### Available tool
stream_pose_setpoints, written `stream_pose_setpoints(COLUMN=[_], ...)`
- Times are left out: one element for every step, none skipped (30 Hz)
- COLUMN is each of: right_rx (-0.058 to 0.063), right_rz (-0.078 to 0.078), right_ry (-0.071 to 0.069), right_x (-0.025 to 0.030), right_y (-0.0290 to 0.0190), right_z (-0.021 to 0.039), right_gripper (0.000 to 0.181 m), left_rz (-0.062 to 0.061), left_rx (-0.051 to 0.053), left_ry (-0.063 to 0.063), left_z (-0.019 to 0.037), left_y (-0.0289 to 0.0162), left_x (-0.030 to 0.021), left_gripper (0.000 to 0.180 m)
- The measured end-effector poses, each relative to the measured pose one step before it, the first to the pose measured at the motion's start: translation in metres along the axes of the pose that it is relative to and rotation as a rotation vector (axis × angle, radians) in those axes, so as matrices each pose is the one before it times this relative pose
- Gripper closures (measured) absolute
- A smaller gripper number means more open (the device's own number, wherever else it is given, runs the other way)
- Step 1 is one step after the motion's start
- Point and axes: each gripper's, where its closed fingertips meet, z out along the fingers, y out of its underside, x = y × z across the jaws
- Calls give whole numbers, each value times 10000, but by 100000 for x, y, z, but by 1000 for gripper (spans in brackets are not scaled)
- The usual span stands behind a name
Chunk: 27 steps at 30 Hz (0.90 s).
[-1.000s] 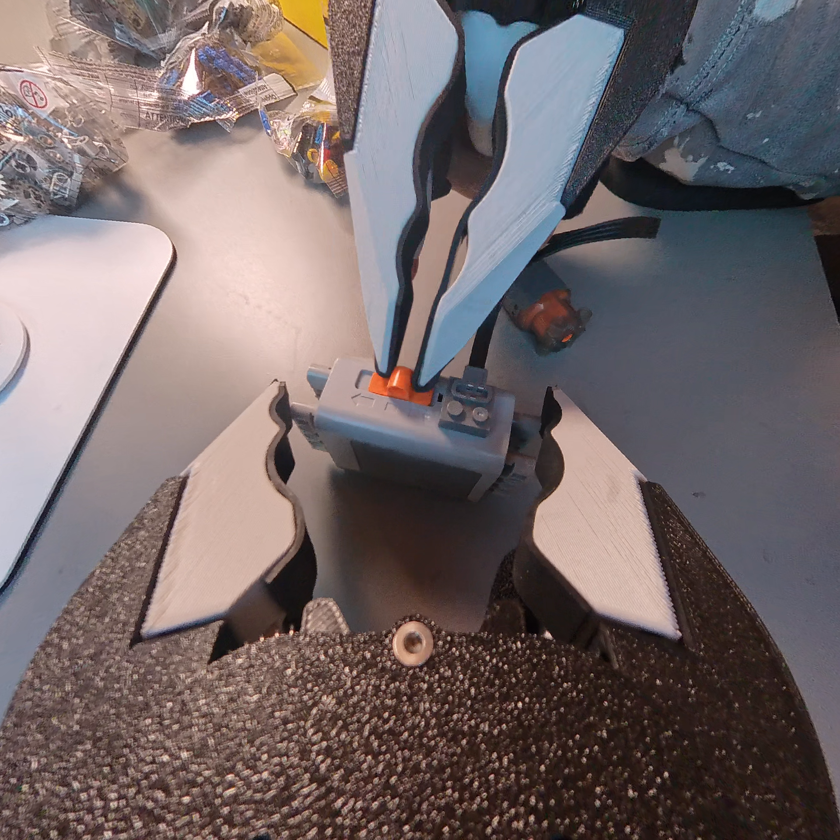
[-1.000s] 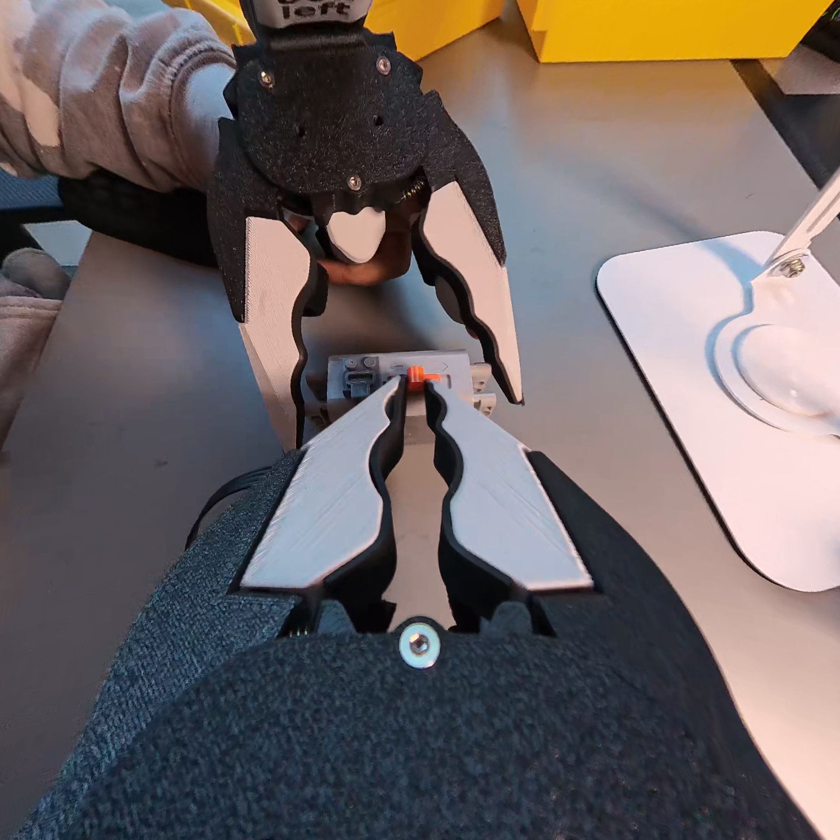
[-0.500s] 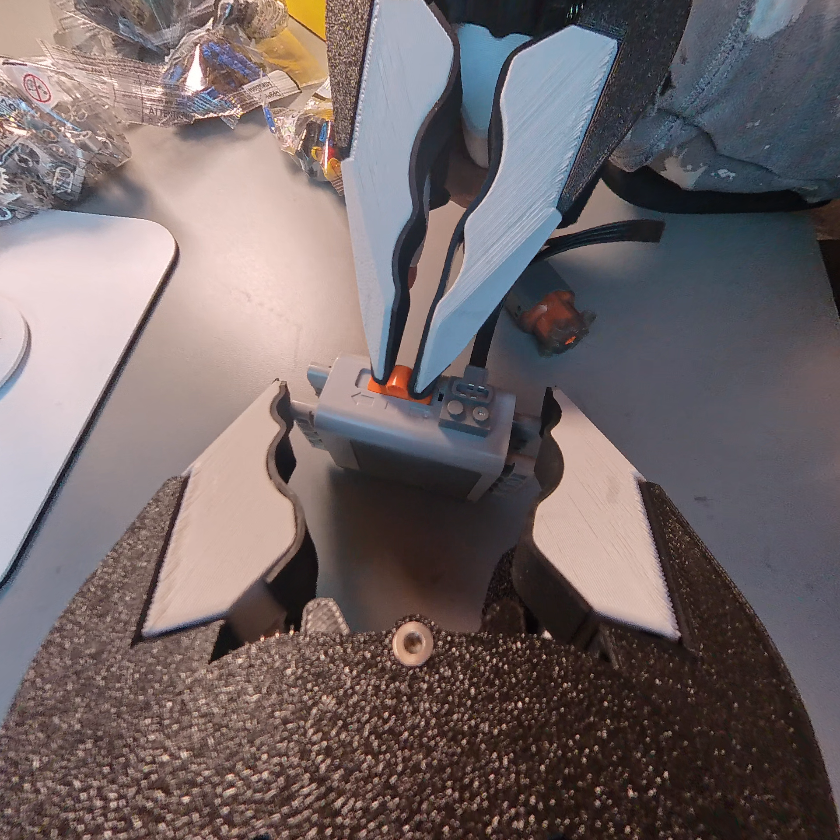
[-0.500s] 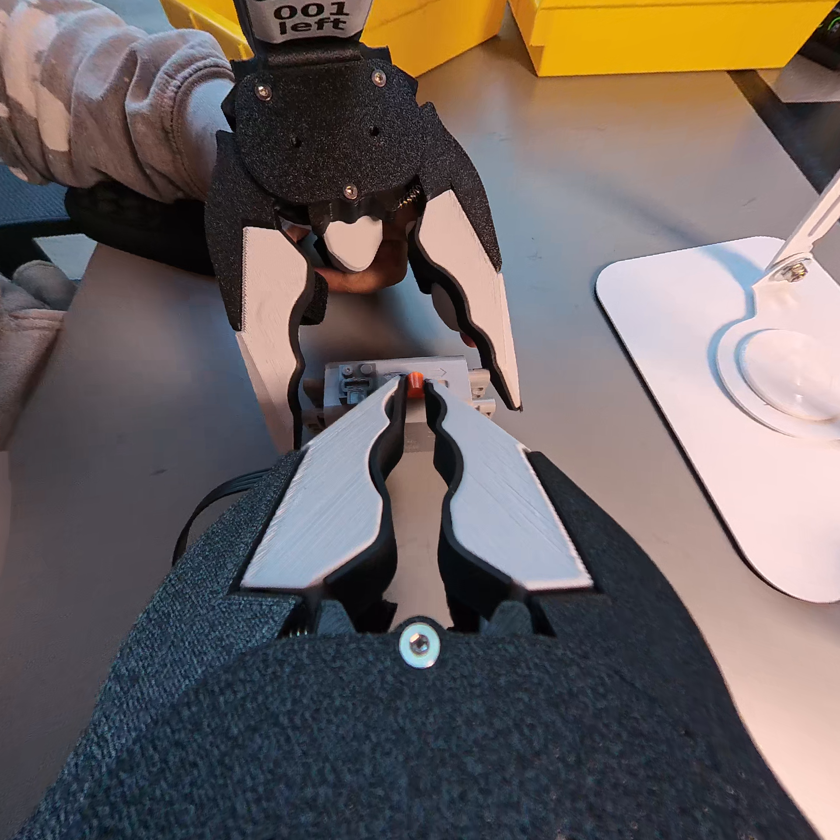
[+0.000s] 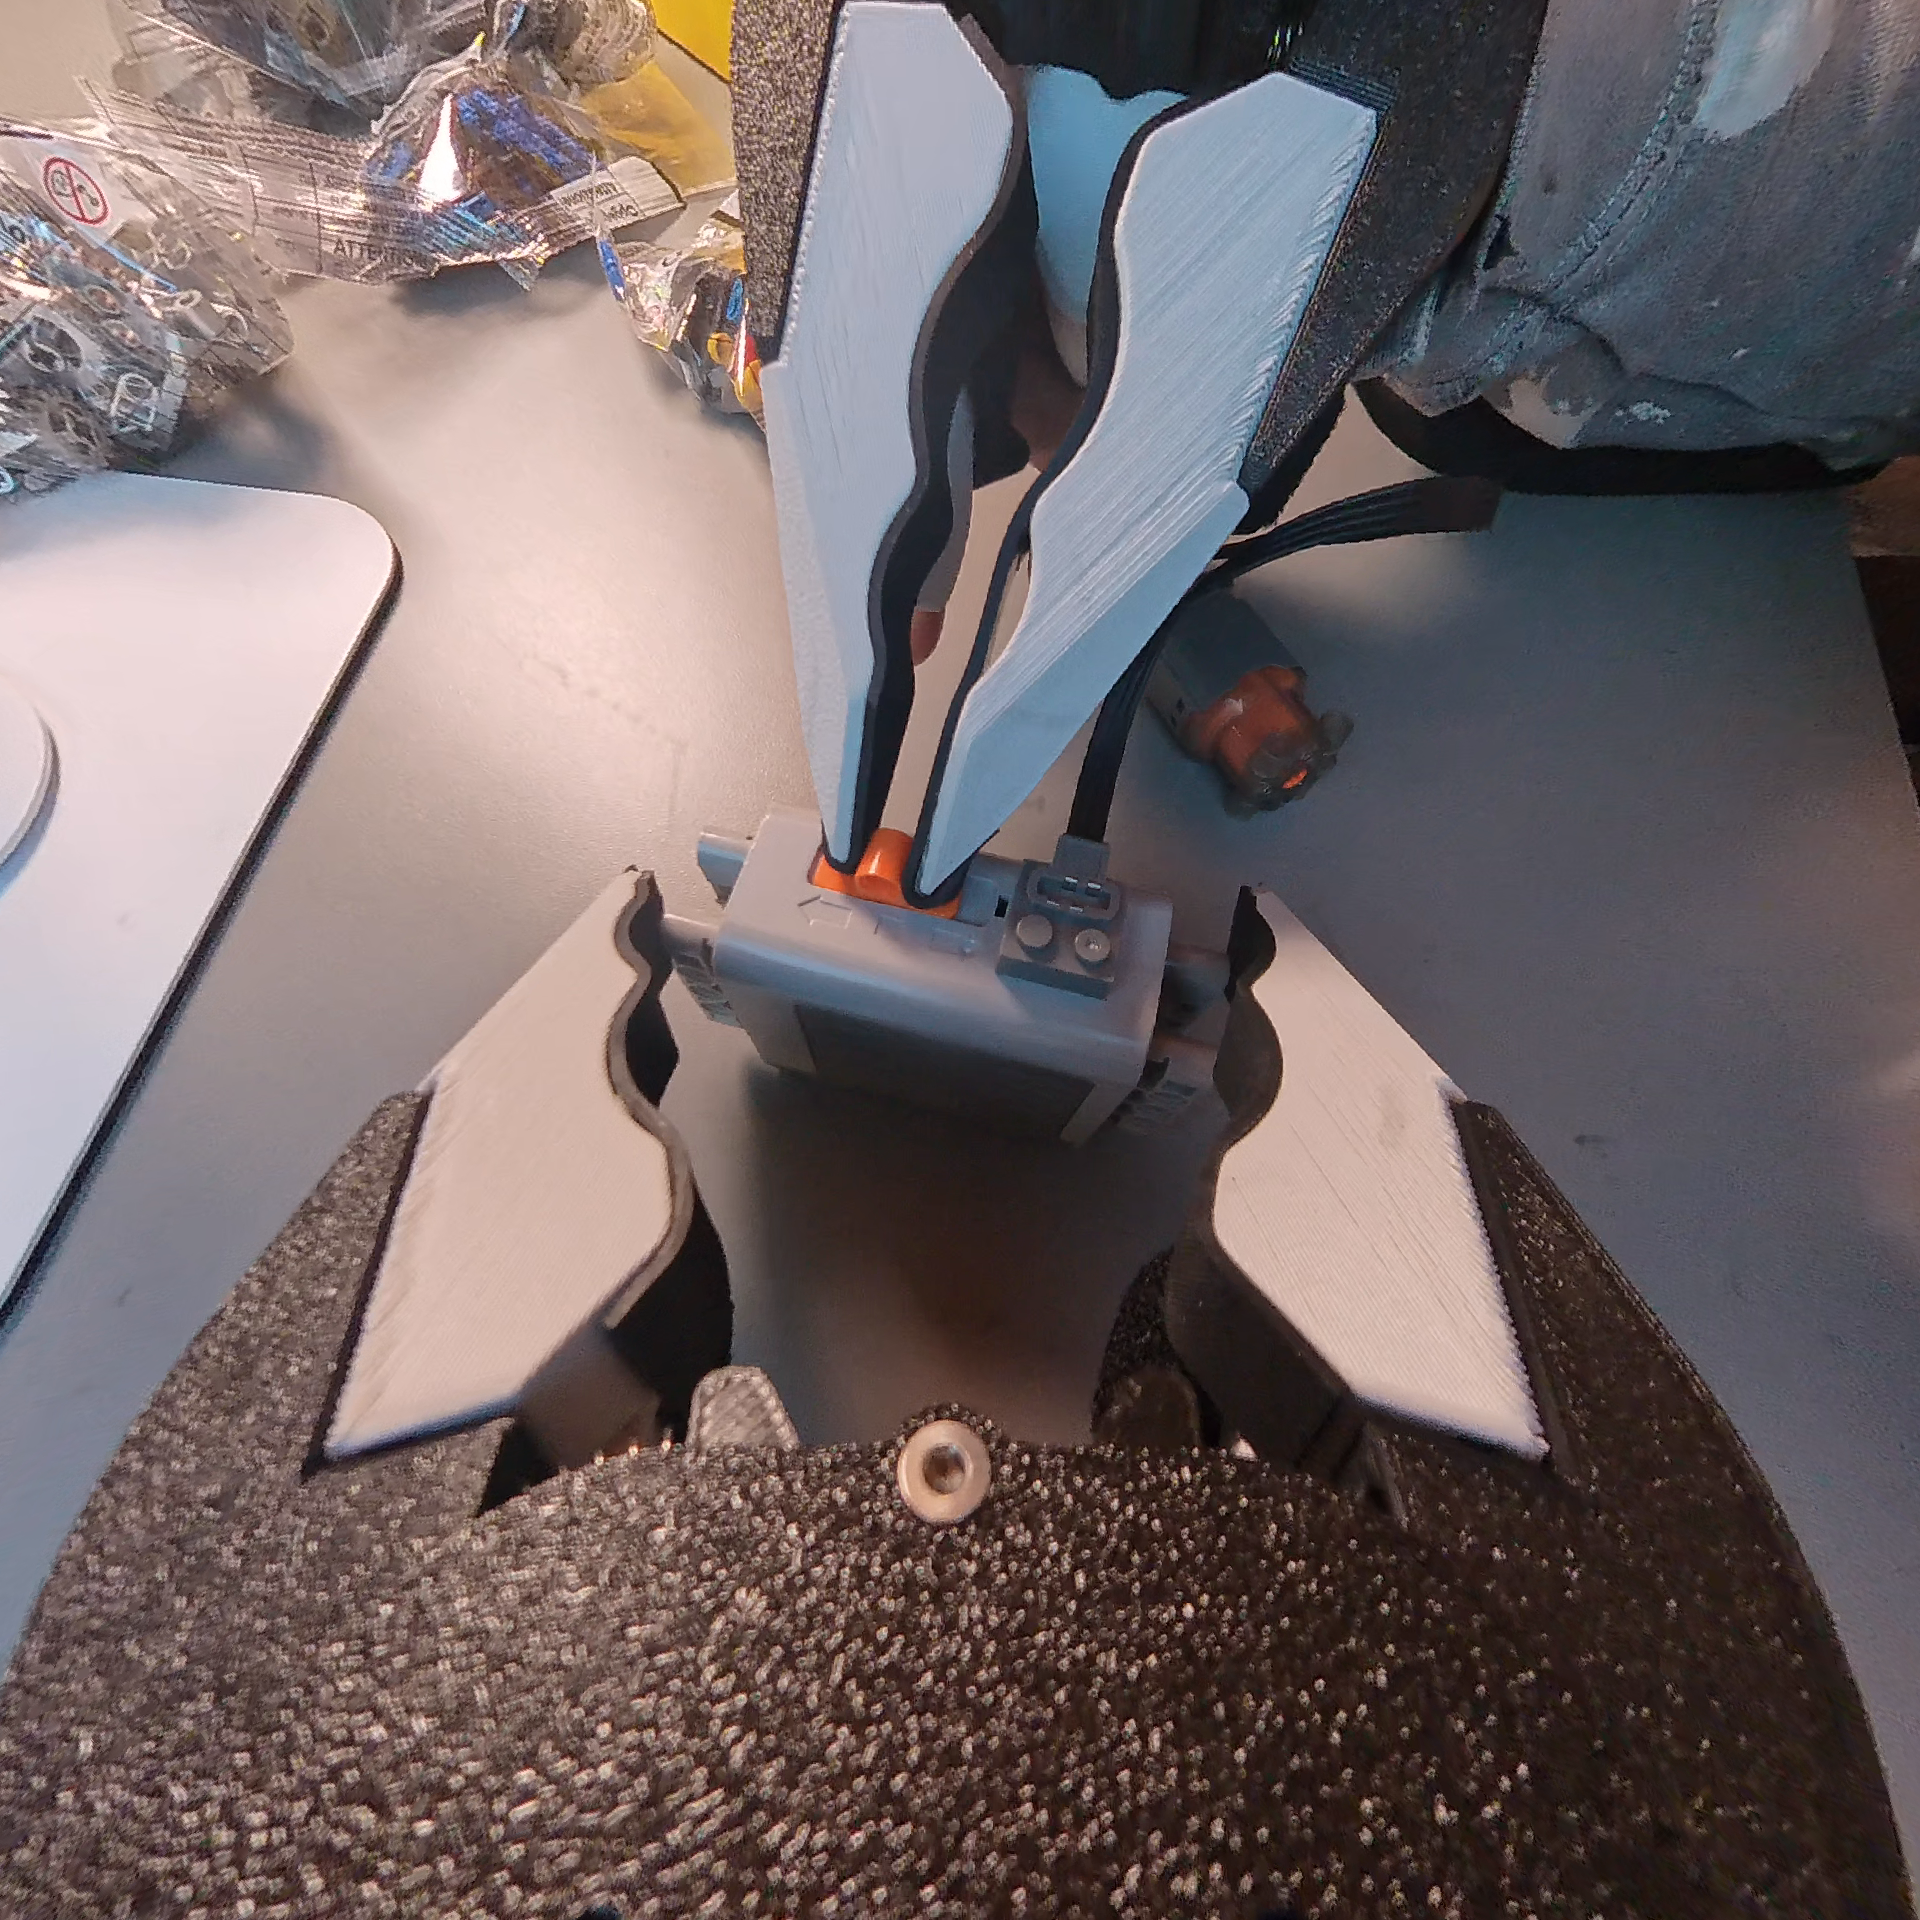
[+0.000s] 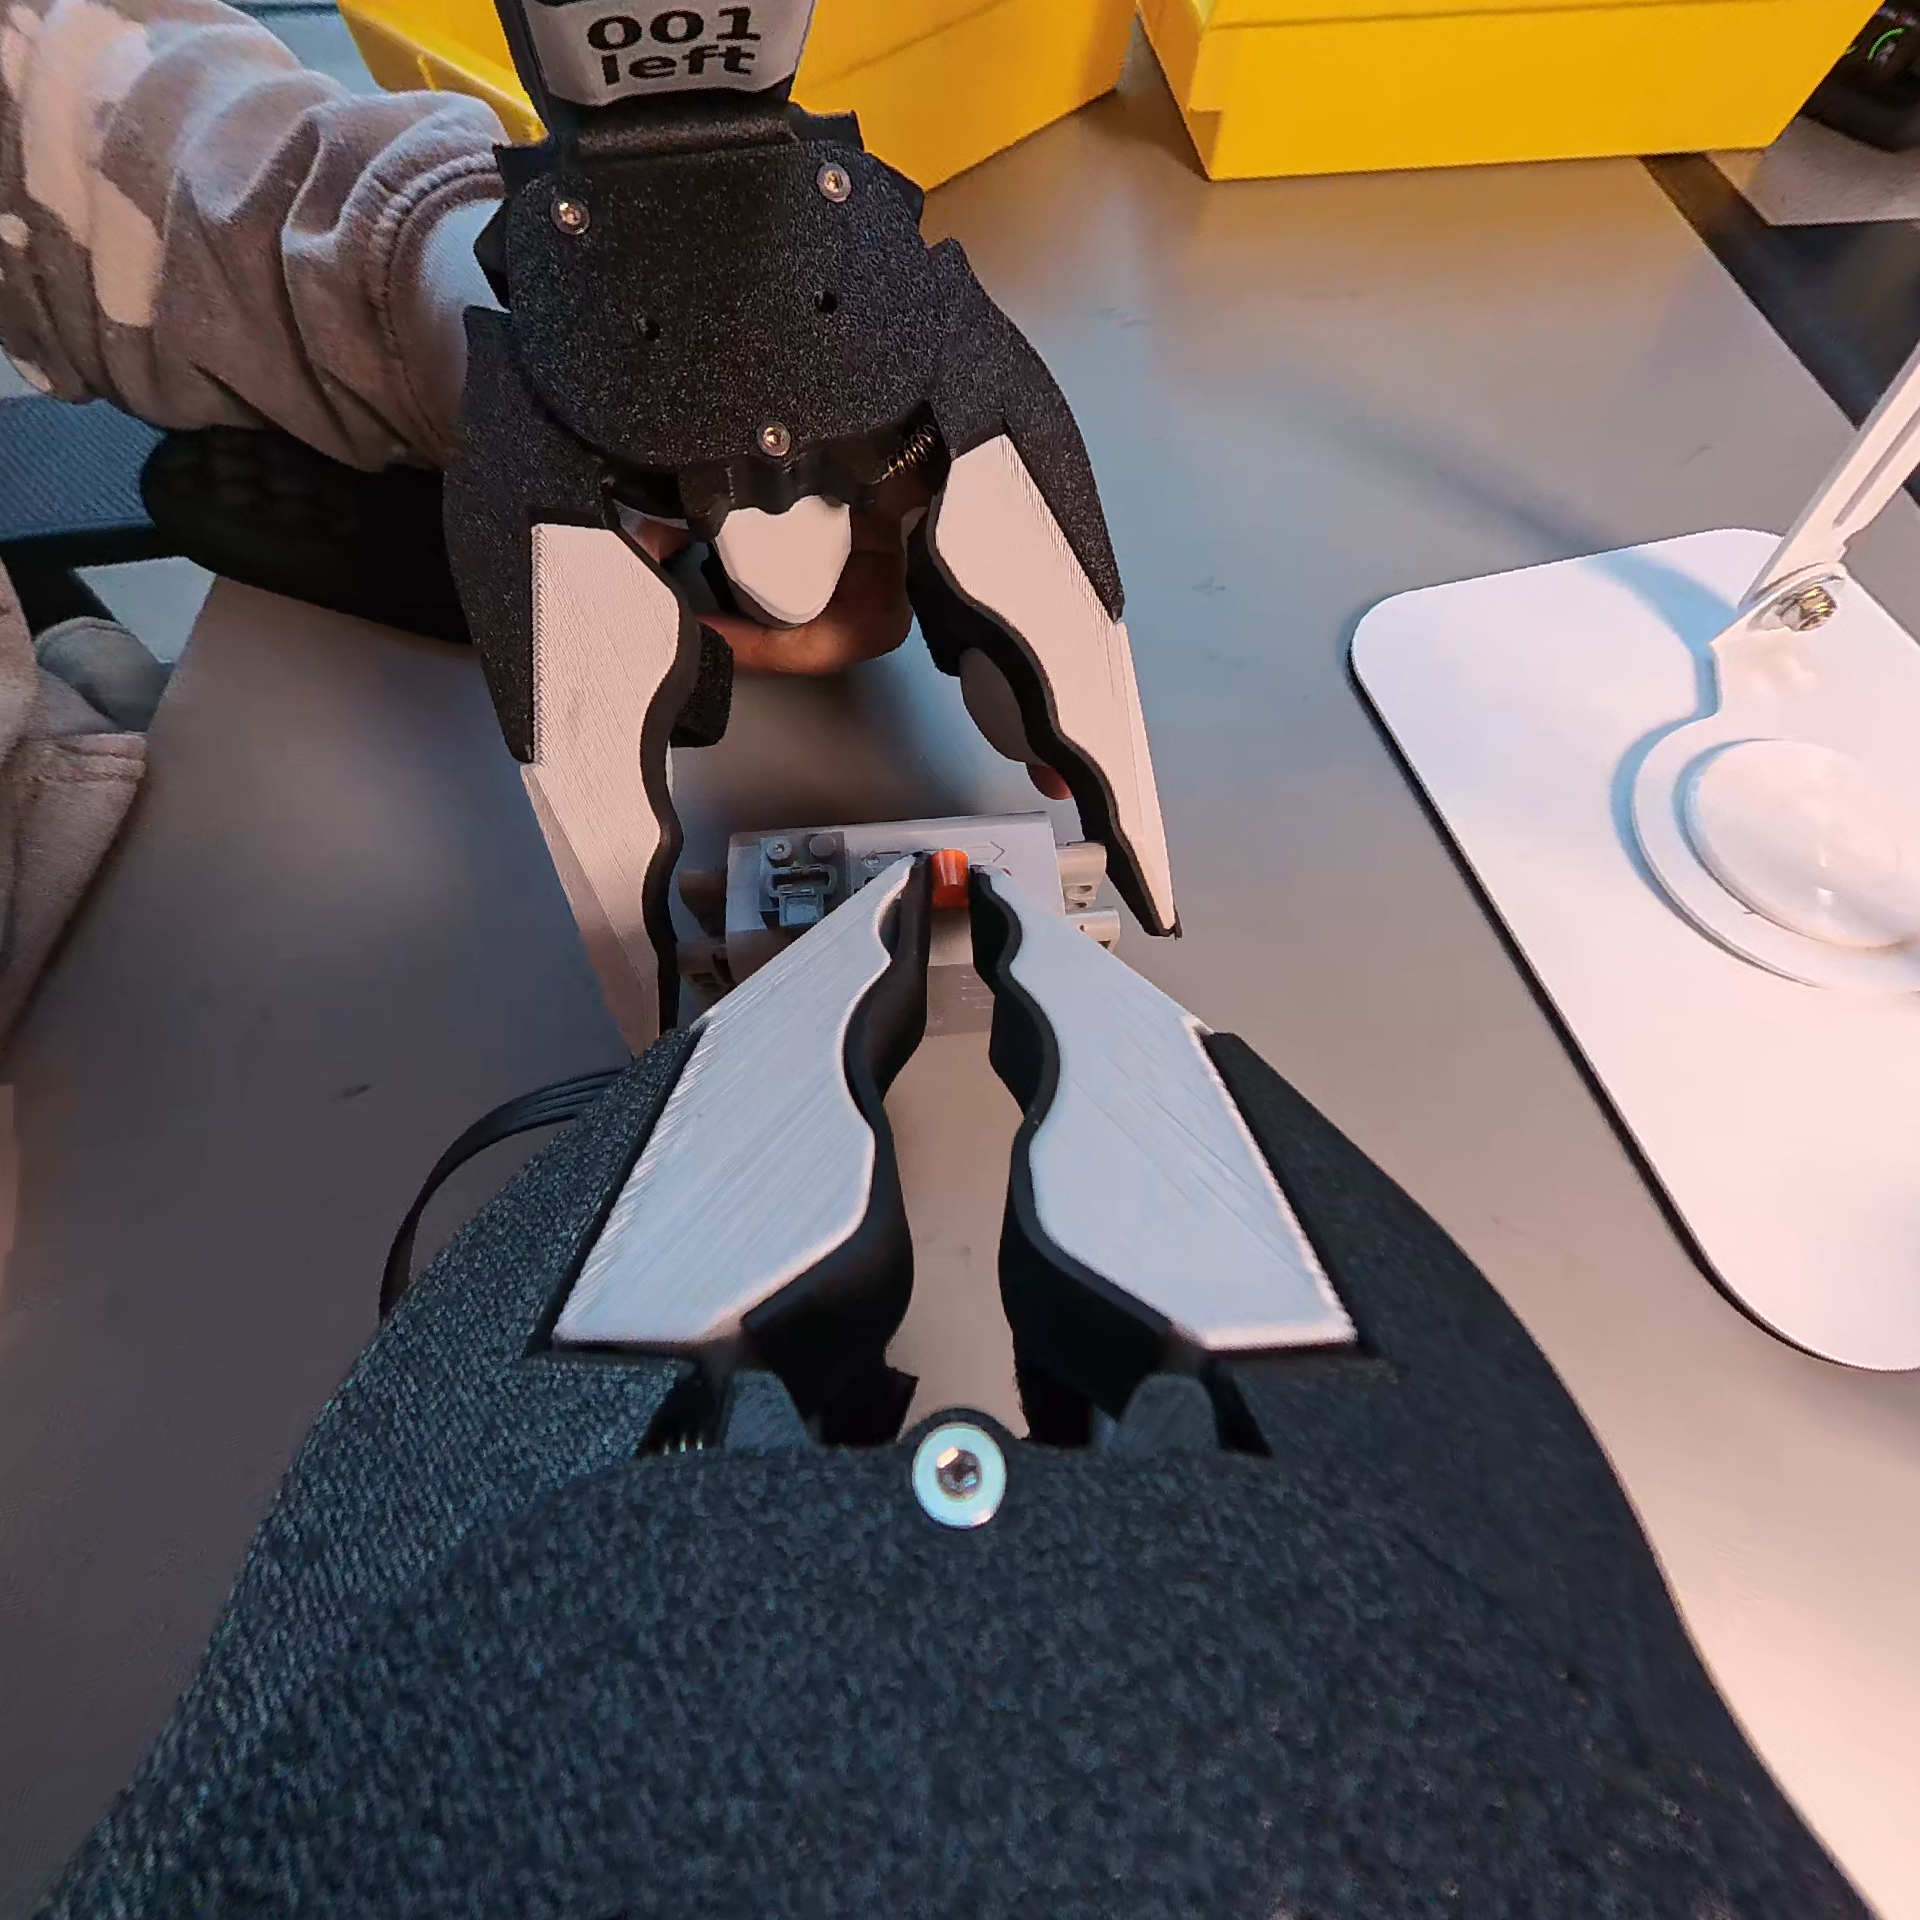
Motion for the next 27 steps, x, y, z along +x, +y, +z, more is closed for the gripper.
stream_pose_setpoints(right_rx=[48, 55, 57, 18, 32, 25, 43, 21, 3, 21, 25, 33, 31, 17, 20, 70, 21, -4, -5, 66, 38, -84, -162, -130, -102, -50, -8], right_rz=[16, 65, 7, -13, 8, 89, 40, -8, -33, -21, -18, 53, -18, -25, -20, 77, 28, -31, -17, -5, 79, -64, -275, -336, -29, -254, -289], right_ry=[-20, -68, -14, -2, -23, -72, -46, 0, 14, 14, 1, -50, -9, 38, -14, -68, -34, 26, 20, -1, -33, 66, 106, -31, 110, 139, 28], right_x=[-16, -10, 8, 4, 2, -13, 7, -9, 2, 3, 11, 4, 10, 17, 13, 7, 53, 7, 2, 0, 23, 40, -51, -216, -11, -34, -93], right_y=[7, 0, -4, 13, -5, 27, -1, -4, -5, -4, 3, 1, 0, -12, 7, 10, 18, -5, -7, -13, 13, 4, -4, -28, -125, -222, -274], right_z=[9, -13, 12, -12, -5, -15, 3, 12, 6, -7, -8, -5, 6, 15, -9, -10, -18, -1, 4, 7, -21, -12, -56, -171, -200, -263, -427], right_gripper=[175, 175, 175, 175, 175, 175, 175, 175, 175, 175, 175, 175, 175, 175, 175, 175, 175, 175, 175, 175, 175, 175, 175, 174, 174, 173, 169], left_rz=[4, 29, 15, 2, 36, 18, 12, 13, 1, 26, 9, -2, -8, -5, -21, 6, -17, 32, 12, -14, -5, -8, 29, 147, 252, 419, 427], left_rx=[7, -14, -12, 9, -7, 3, 4, 8, 0, -23, -9, -3, -5, 1, 16, -15, 3, -33, 7, 16, 2, 13, 42, 64, 73, 109, 31], left_ry=[-11, -24, -2, -10, -25, -36, -22, -6, -15, -3, -19, -14, -17, -18, -20, -16, -33, 8, 0, -5, -24, -34, -34, -78, -313, -387, -161], left_z=[1, 5, -5, 12, 5, 27, -4, -4, 2, 6, 9, 6, -2, 5, 10, 10, 29, 3, -2, 3, 19, 26, 18, 20, 18, 7, -18], left_y=[5, 14, -8, -4, -5, -5, 1, -4, 11, -5, 4, 0, -6, -4, 1, -4, -10, 7, 6, -6, -2, -29, -37, -80, -187, -236, -154], left_x=[-4, 8, -1, -16, 1, -9, 5, -2, 0, -5, -7, 2, -11, -30, -13, -16, -51, -2, -7, -9, -32, -51, 6, 126, -111, -160, 178], left_gripper=[75, 75, 76, 76, 76, 76, 76, 76, 76, 76, 76, 76, 76, 76, 76, 76, 76, 76, 76, 76, 76, 76, 76, 75, 75, 75, 75])
